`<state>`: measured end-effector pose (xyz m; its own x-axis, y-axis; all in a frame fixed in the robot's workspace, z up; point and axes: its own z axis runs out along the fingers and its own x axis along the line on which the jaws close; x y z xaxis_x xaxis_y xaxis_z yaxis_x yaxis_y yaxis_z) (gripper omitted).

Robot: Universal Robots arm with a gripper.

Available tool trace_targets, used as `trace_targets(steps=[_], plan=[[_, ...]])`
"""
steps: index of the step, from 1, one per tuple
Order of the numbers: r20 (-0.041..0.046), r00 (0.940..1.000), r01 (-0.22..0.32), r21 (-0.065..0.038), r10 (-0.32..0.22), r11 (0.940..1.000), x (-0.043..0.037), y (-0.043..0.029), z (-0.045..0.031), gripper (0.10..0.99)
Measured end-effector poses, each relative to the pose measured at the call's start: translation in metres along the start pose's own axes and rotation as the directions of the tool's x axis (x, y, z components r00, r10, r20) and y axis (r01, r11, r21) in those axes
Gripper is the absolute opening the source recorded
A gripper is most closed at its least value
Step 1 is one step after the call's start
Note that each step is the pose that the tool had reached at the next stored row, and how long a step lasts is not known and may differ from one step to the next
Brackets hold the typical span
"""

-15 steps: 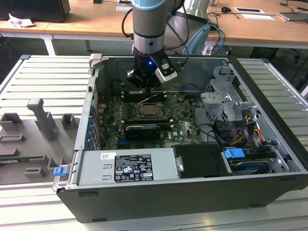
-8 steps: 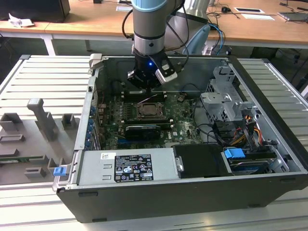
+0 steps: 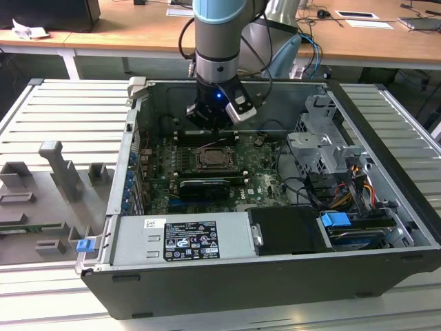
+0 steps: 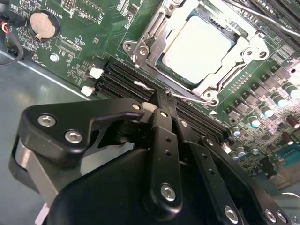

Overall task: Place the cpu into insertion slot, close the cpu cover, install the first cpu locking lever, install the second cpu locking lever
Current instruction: 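Install the first cpu locking lever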

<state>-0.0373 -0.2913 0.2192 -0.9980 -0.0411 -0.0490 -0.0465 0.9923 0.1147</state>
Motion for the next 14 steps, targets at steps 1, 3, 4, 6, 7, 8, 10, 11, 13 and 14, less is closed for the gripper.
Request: trace_targets(steps=[1, 3, 4, 6, 7, 8, 10, 11, 13, 14], plan=[[0.0, 1.0, 0.0, 0.0, 0.0, 1.0, -0.0004, -0.0001, 0.001, 0.106], [0.0, 1.0, 0.0, 0.0, 0.0, 1.0, -0.001, -0.0003, 0.0019, 0.106], [0.0001, 1.0, 0.0, 0.0, 0.0, 1.0, -0.0011, -0.0003, 0.0021, 0.106], [0.0, 1.0, 0.0, 0.0, 0.0, 1.0, -0.0018, -0.0004, 0.0027, 0.106], [0.0, 1.0, 0.0, 0.0, 0.0, 1.0, -0.0019, -0.0004, 0.0029, 0.106], [0.0, 1.0, 0.0, 0.0, 0.0, 1.0, -0.002, -0.0004, 0.003, 0.106], [0.0001, 1.0, 0.0, 0.0, 0.0, 1.0, -0.0023, -0.0005, 0.0034, 0.106], [0.0001, 1.0, 0.0, 0.0, 0.0, 1.0, -0.0024, -0.0005, 0.0037, 0.106], [0.0, 1.0, 0.0, 0.0, 0.0, 1.0, -0.0025, -0.0006, 0.0041, 0.106], [0.0, 1.0, 0.0, 0.0, 0.0, 1.0, -0.0026, -0.0006, 0.0042, 0.106]])
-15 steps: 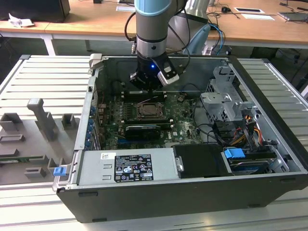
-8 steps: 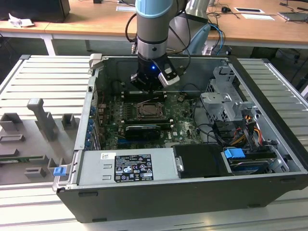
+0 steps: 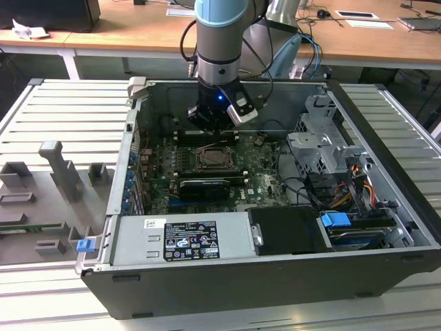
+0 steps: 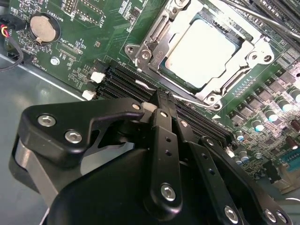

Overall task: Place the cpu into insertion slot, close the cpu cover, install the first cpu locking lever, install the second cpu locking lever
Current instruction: 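Install the first cpu locking lever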

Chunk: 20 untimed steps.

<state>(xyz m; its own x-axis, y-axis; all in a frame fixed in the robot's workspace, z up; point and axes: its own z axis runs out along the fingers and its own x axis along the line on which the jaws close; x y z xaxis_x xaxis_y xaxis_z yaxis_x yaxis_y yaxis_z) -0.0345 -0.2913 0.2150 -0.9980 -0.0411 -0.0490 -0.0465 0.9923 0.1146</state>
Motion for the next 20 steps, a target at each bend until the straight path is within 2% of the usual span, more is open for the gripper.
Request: trace_targets(steps=[20], plan=[[-0.0001, 1.0, 0.0, 0.001, 0.0, 1.0, -0.0075, -0.0004, 0.0062, 0.106]])
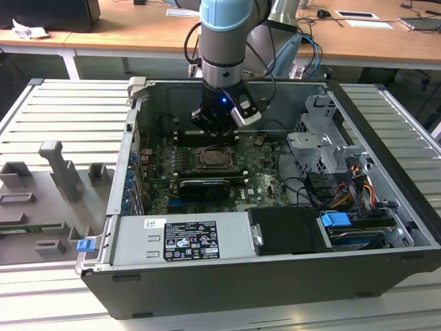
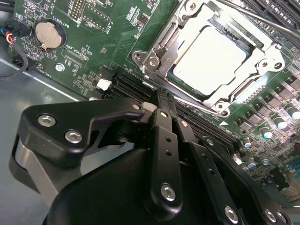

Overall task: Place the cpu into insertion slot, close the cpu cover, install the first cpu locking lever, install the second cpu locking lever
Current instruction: 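Install the first cpu locking lever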

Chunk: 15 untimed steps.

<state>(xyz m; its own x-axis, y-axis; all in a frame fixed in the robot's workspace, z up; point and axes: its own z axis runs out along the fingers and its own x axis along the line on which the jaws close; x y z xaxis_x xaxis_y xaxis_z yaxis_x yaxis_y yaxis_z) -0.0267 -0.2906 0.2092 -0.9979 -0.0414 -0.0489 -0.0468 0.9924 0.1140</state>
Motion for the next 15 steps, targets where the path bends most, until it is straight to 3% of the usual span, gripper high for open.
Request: trace_targets(steps=[15], plan=[[0.0, 1.0, 0.0, 0.0, 0.0, 1.0, -0.0046, -0.0005, 0.0024, 0.106]])
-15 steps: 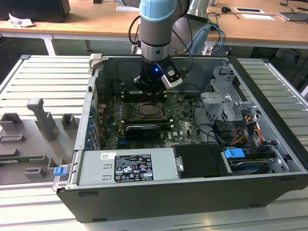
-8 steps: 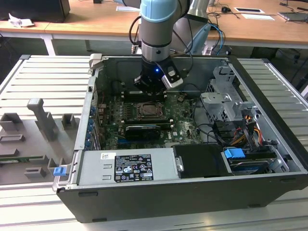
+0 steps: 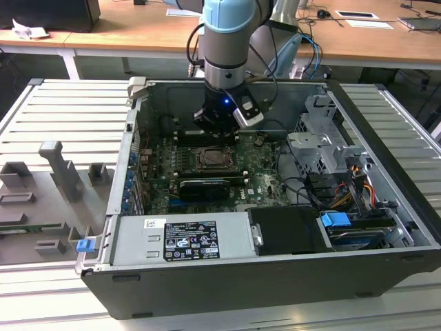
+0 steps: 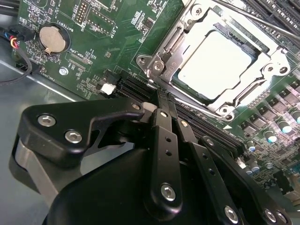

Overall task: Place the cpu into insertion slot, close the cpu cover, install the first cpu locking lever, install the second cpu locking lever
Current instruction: 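Install the first cpu locking lever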

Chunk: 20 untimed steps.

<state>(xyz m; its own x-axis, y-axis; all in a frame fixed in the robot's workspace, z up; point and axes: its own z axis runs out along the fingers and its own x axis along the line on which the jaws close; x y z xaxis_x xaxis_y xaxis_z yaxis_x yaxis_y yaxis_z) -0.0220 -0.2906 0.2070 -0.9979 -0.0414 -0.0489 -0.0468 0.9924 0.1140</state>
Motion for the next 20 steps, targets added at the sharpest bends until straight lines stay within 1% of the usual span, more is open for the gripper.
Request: trace_targets(steps=[20], plan=[[0.0, 1.0, 0.0, 0.0, 0.0, 1.0, -0.0086, -0.0006, 0.002, 0.106]])
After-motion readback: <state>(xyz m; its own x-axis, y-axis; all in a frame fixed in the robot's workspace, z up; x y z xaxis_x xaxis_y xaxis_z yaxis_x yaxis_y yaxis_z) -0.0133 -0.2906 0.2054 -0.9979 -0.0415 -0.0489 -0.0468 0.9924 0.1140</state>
